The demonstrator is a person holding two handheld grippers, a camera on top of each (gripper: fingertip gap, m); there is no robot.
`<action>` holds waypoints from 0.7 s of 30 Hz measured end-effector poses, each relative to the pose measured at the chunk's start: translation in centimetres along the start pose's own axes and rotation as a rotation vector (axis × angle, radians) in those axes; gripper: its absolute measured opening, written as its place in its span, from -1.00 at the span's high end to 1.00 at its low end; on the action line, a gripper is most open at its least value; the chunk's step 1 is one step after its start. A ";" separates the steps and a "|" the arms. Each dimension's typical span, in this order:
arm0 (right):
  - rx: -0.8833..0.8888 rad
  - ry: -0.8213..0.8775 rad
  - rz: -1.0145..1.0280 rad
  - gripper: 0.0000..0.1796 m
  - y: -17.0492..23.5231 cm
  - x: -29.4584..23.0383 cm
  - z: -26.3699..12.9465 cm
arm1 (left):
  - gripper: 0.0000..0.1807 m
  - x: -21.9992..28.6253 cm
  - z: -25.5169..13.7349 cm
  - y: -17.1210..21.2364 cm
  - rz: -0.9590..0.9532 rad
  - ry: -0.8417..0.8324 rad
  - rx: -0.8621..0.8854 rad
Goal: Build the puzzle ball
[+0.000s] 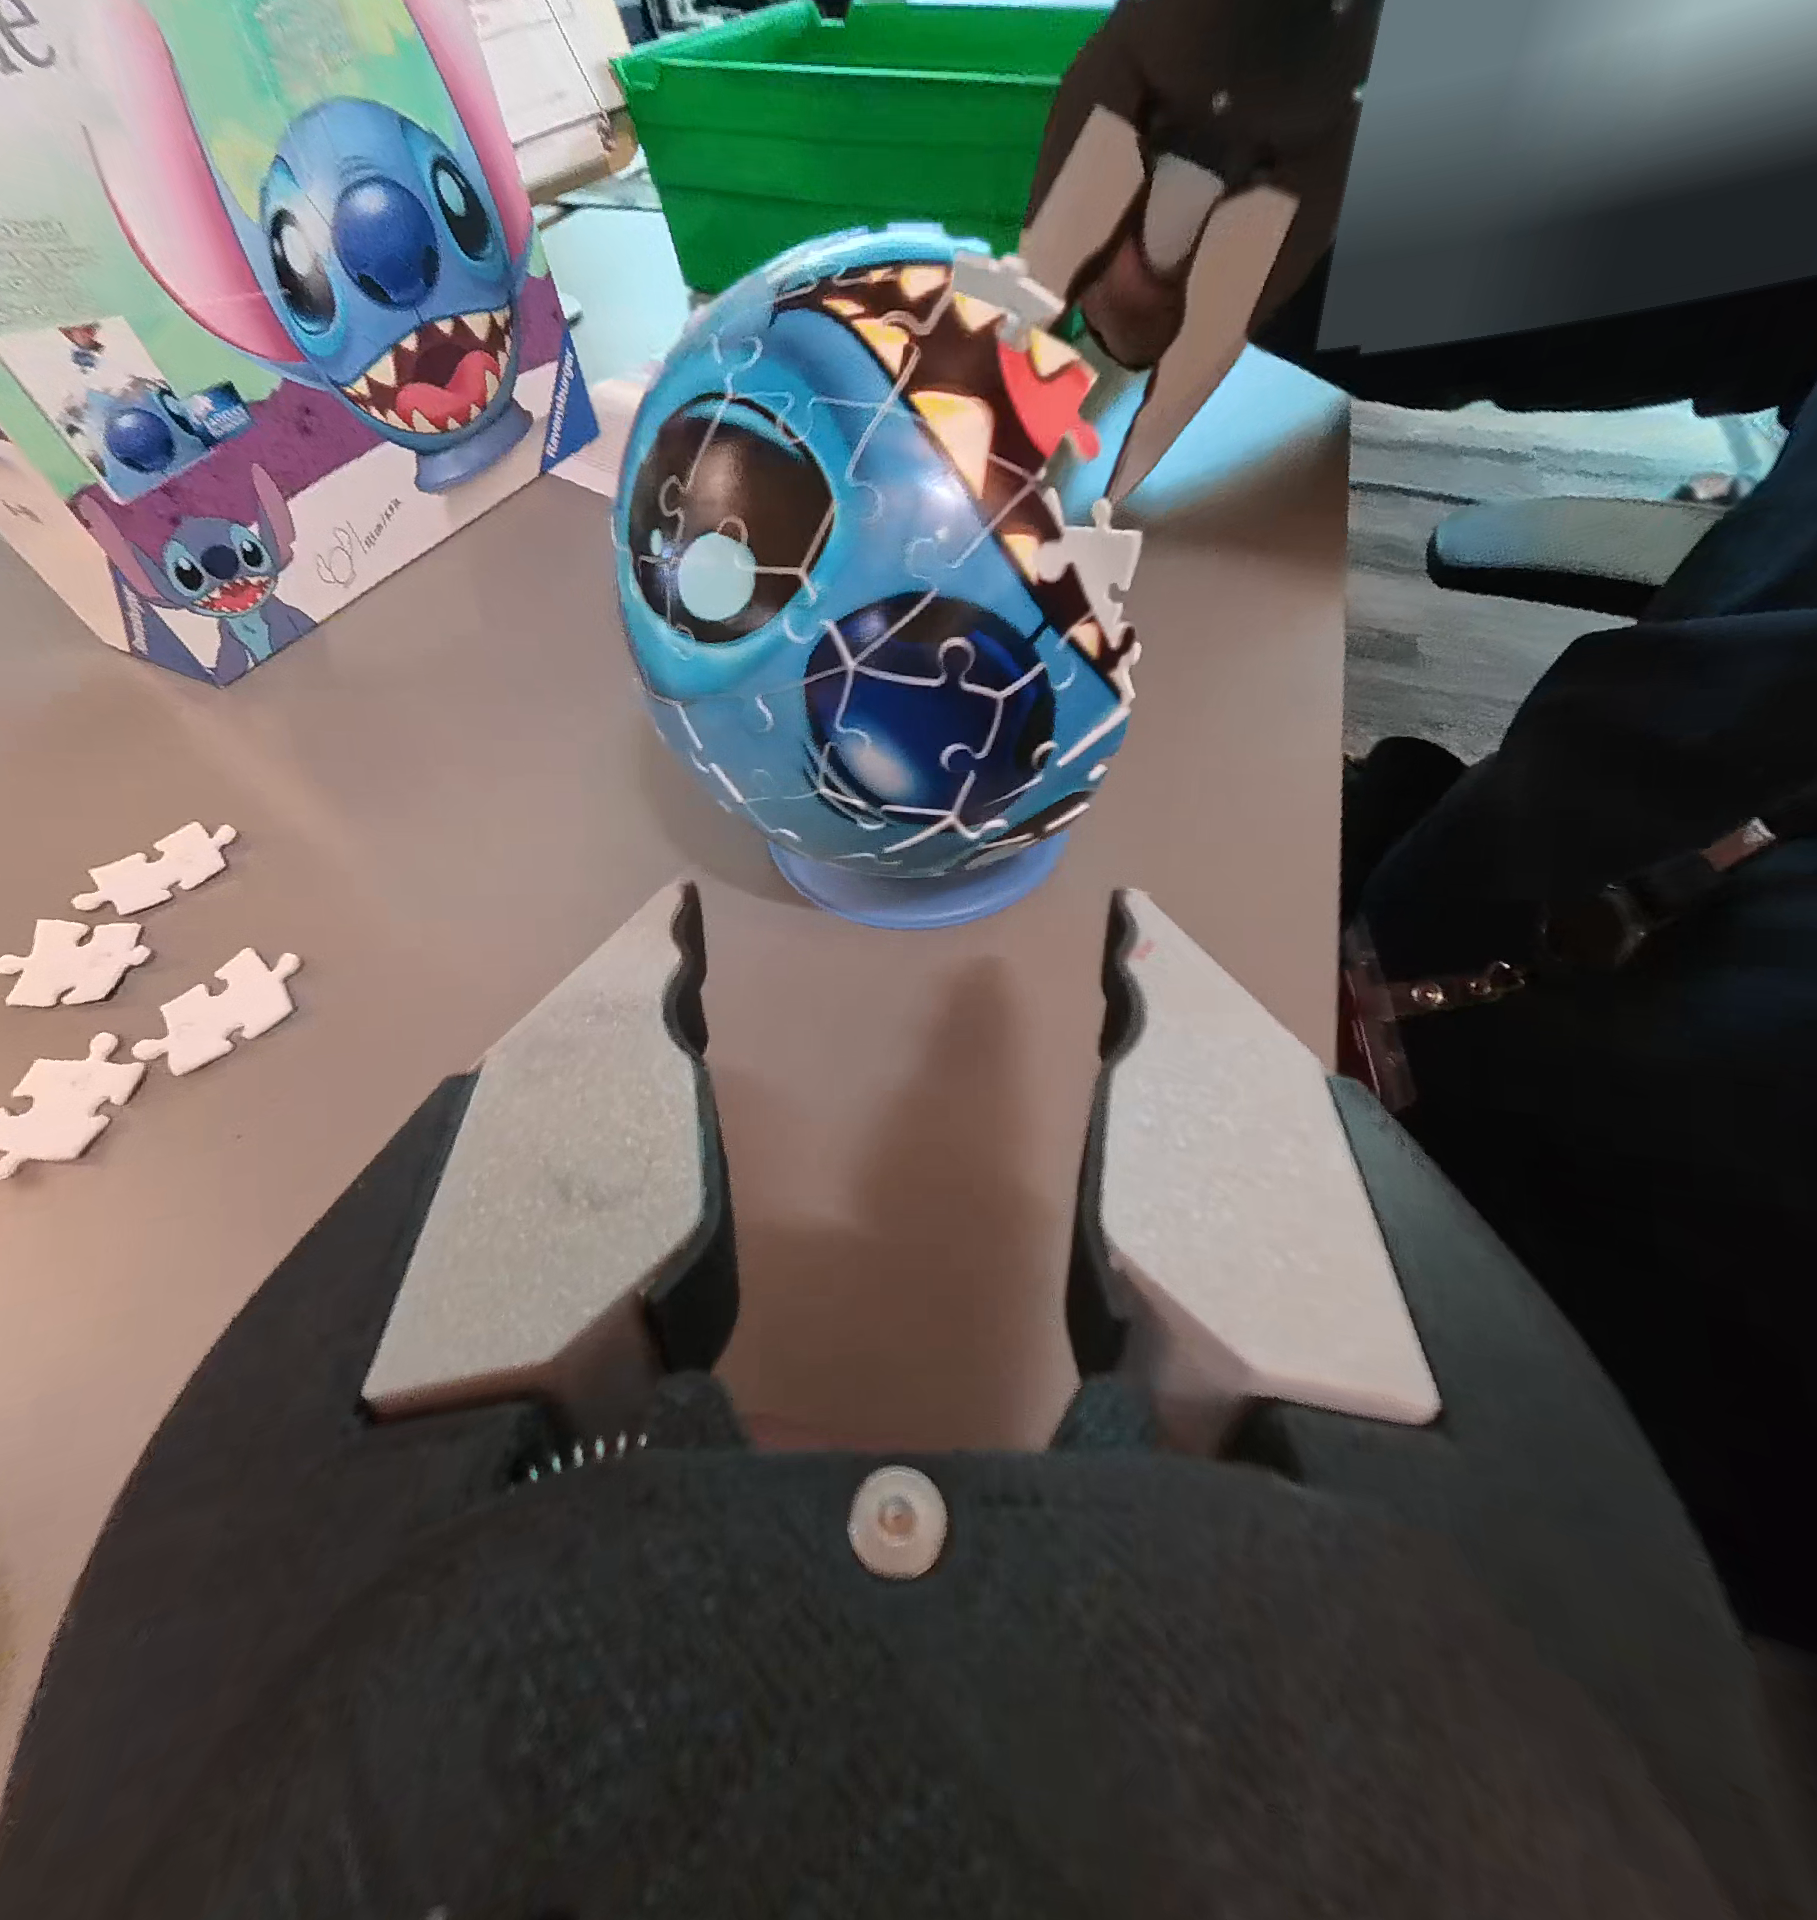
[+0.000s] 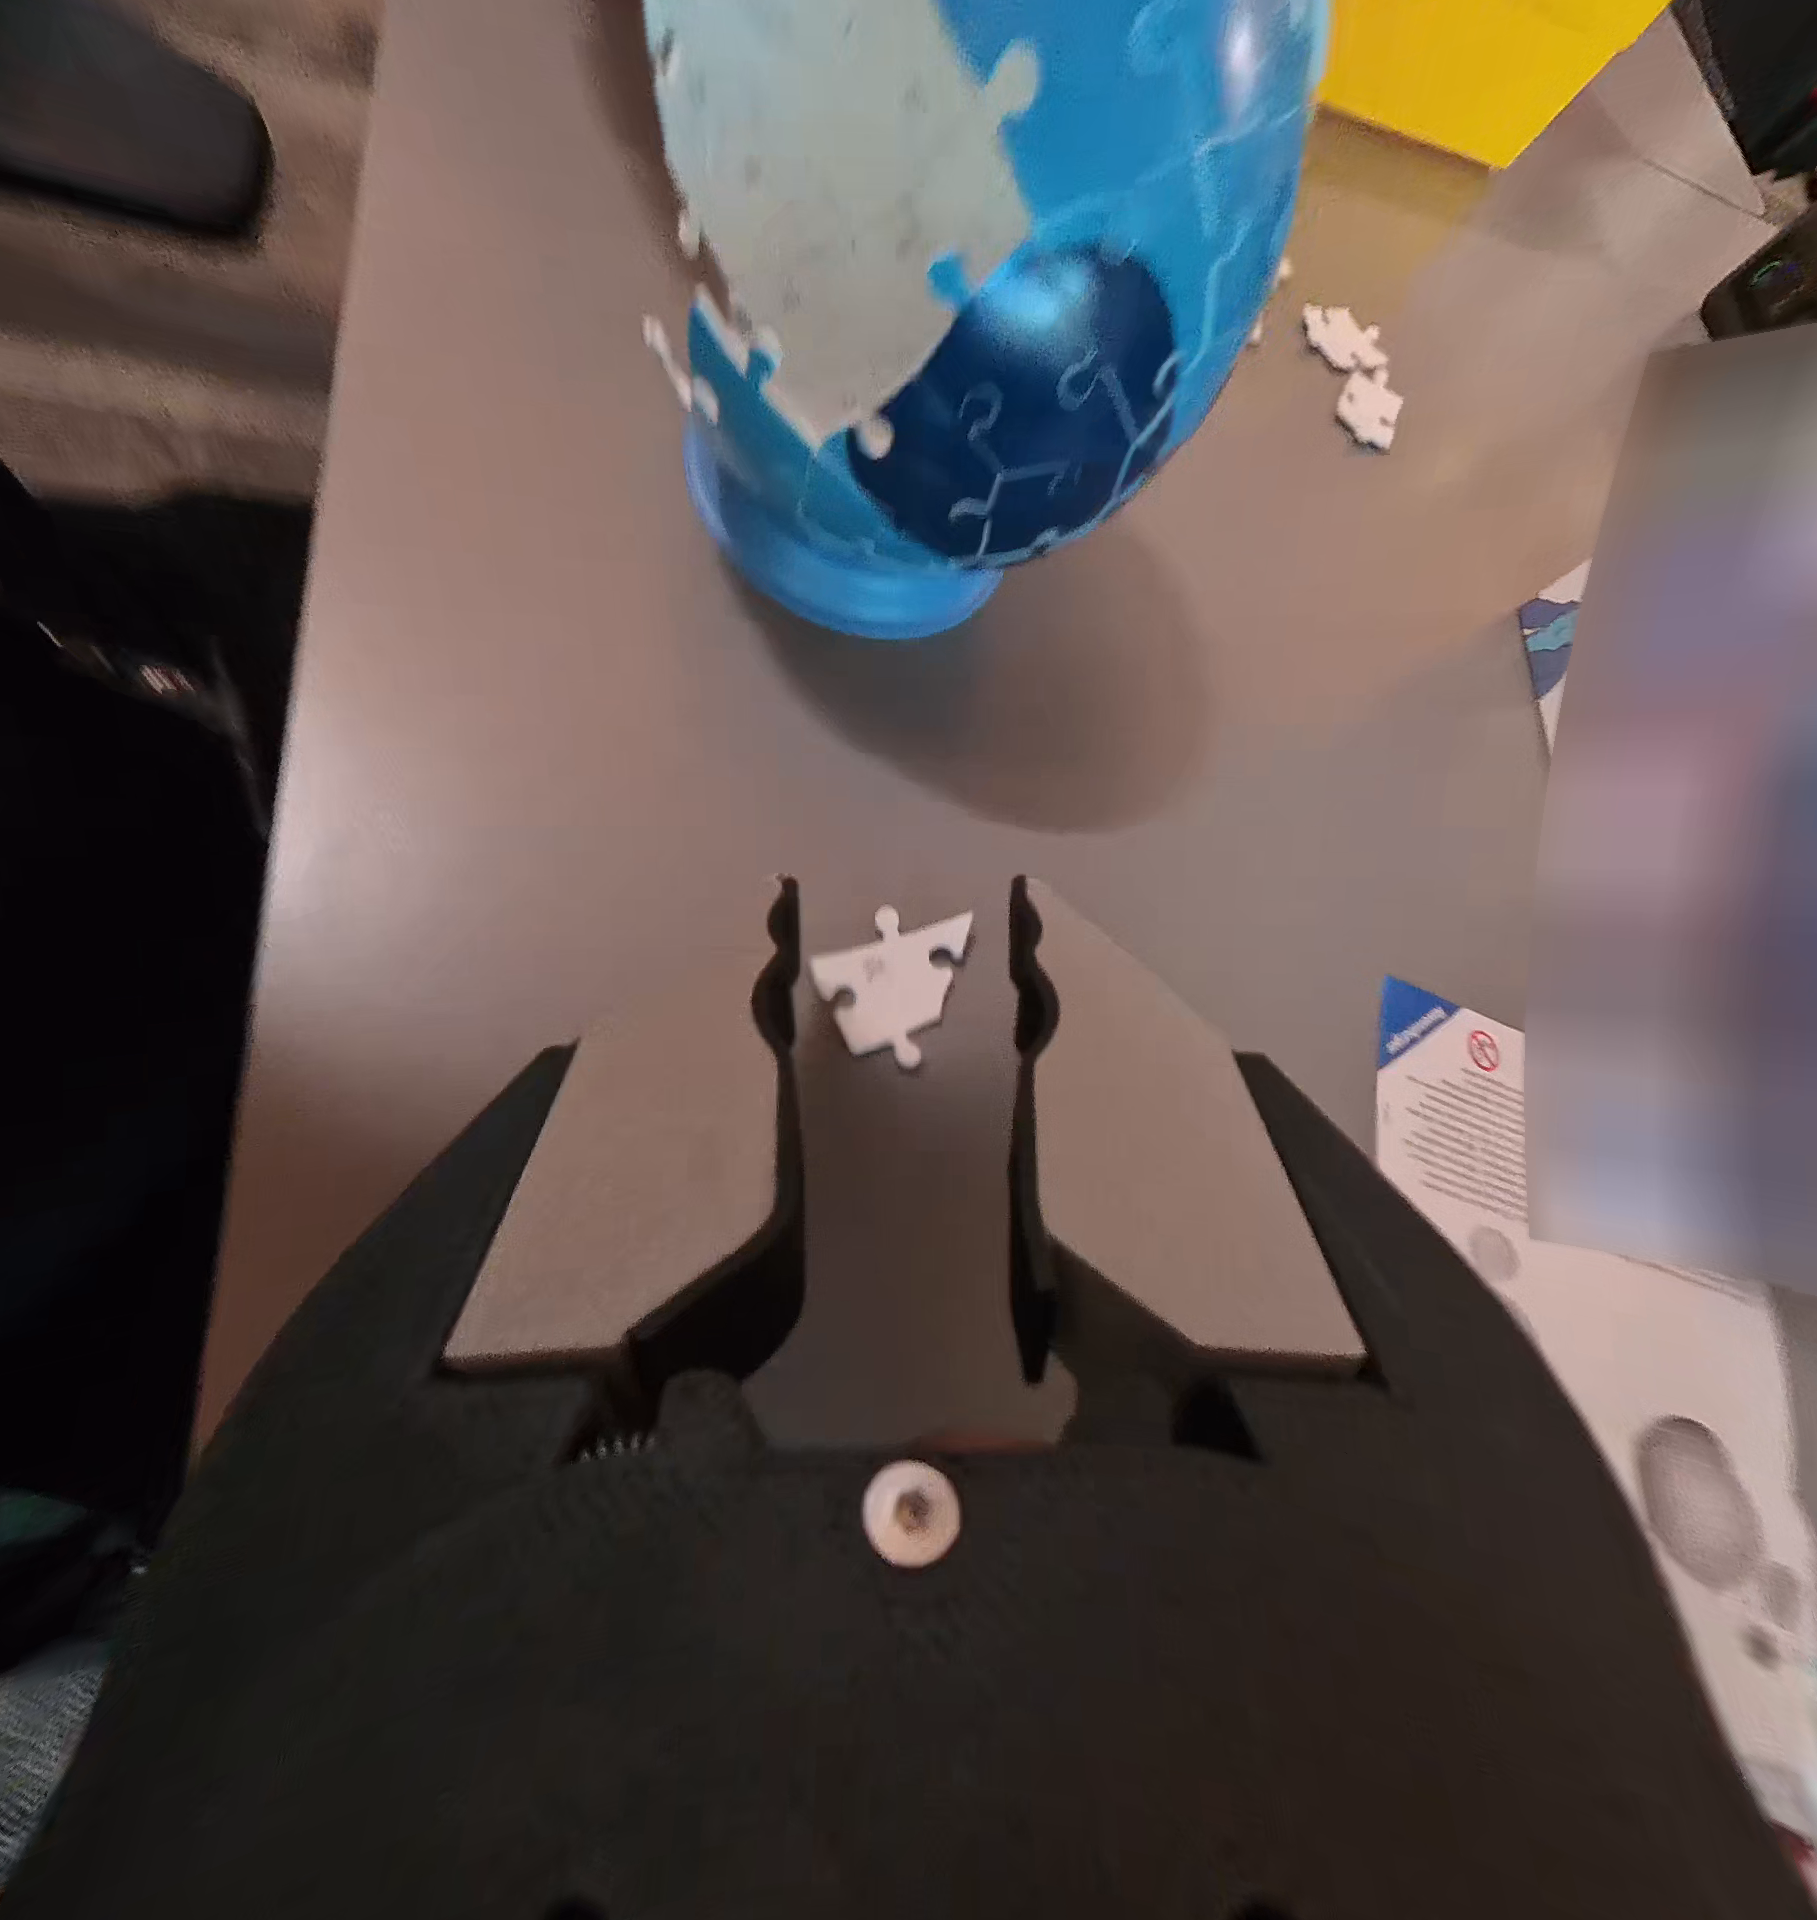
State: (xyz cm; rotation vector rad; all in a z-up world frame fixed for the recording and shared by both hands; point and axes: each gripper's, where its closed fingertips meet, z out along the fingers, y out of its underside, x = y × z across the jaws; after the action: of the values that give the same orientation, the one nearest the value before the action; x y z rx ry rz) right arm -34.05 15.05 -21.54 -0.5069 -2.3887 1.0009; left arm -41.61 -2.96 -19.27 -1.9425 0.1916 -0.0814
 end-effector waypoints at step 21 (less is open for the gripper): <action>0.109 -0.512 0.102 0.23 -4.4 1.1 4.9 | 0.02 -0.7 2.7 -0.2 0.026 0.274 -0.156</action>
State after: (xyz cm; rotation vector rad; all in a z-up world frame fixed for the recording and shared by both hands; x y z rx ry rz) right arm -38.42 10.00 -20.91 -0.3658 -2.7457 1.4403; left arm -41.93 -0.31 -20.10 -2.0792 0.4153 -0.3243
